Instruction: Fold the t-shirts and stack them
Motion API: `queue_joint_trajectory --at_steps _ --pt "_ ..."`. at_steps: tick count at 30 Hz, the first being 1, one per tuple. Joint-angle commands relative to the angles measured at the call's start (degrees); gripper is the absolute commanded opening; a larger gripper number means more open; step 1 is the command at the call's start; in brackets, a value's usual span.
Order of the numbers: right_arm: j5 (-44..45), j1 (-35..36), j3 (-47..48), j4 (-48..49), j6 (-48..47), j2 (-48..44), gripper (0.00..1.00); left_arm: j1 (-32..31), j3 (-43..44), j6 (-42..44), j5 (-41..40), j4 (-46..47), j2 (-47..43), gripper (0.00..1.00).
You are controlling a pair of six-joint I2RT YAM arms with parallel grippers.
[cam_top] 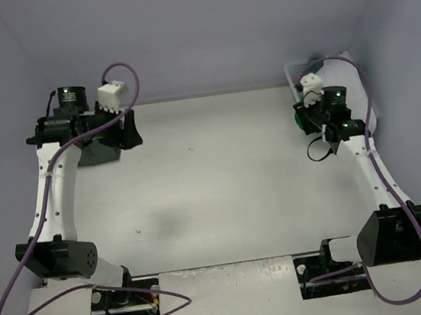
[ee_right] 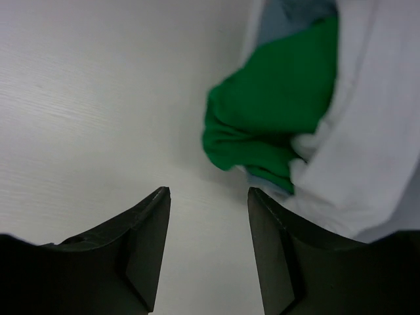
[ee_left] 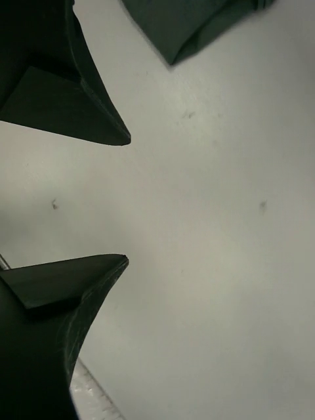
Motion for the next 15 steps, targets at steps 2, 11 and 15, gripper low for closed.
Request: queue_joint_trajectory --at_steps 2,11,15 --pt "5.1 -10.1 -2.9 1.7 -4.8 -5.4 0.48 -3.3 -10.7 5.0 2.9 -0.3 -9.6 0.61" --pt "-1.5 -25.1 -3.6 0.1 -7.9 -5.5 0.49 -3.3 -26.5 7.4 -0.9 5.9 -14.9 0.62" --pt "-5.6 -27.5 -2.5 -0.9 -8.2 -5.0 0.49 -3.3 -26.9 7.6 -2.9 6.8 -15.0 0.62"
